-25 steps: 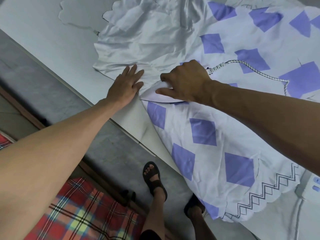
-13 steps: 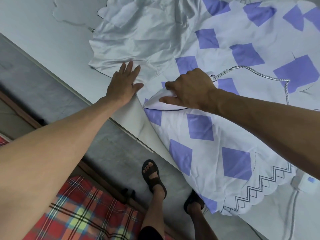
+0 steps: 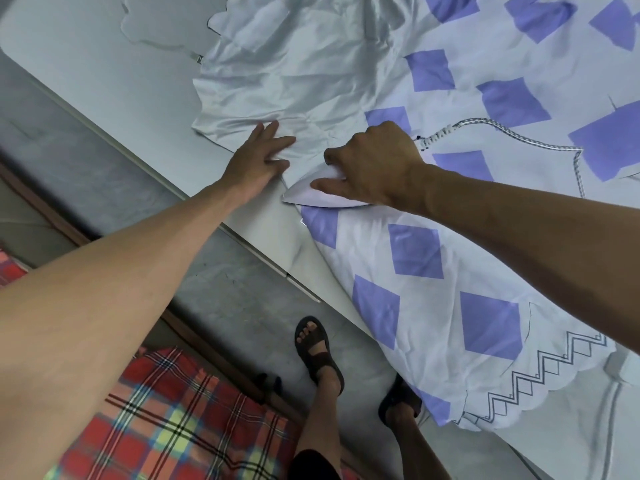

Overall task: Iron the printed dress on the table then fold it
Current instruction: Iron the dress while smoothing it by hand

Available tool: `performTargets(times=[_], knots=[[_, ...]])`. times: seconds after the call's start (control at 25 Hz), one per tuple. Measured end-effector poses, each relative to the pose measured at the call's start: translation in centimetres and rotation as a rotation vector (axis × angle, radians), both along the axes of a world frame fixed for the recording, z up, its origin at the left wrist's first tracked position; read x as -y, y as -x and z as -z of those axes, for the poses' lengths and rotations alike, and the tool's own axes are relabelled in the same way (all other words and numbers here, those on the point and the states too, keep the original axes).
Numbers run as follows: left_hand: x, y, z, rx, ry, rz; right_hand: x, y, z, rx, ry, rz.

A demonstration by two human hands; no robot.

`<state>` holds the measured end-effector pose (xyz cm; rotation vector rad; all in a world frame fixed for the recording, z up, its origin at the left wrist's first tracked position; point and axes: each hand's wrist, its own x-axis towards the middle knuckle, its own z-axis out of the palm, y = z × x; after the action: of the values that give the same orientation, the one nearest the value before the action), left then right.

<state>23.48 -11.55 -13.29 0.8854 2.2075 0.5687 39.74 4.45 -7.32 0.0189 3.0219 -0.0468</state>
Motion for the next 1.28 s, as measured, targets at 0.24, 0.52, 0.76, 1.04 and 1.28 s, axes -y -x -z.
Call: performTargets(times=[0.24, 0.52, 0.76, 1.04, 1.28], knots=[[0.0, -0.6, 0.7, -0.086, -0.059, -0.019, 0.7, -3.0, 0.7, 0.032, -0.033, -0.019], [-0.6, -2.2, 0.7, -0.444, -0.085, 0.229, 0.9, -5.5, 1.0, 0.061, -0.013, -0.08], [0.0, -4.6, 2.0, -0.46, 0.148, 0.578, 1.2, -6.7, 1.1, 0.041, -0.015, -0.076], [-1.0, -6.9, 0.3, -0.473, 0.206, 0.475, 1.3, -11.4, 1.3, 0.069, 0.029, -0.048], [-0.3, -8.7, -3.8, -0.423, -0.258, -0.274, 1.1, -11.6, 1.1, 0.042, 0.014, -0.09]])
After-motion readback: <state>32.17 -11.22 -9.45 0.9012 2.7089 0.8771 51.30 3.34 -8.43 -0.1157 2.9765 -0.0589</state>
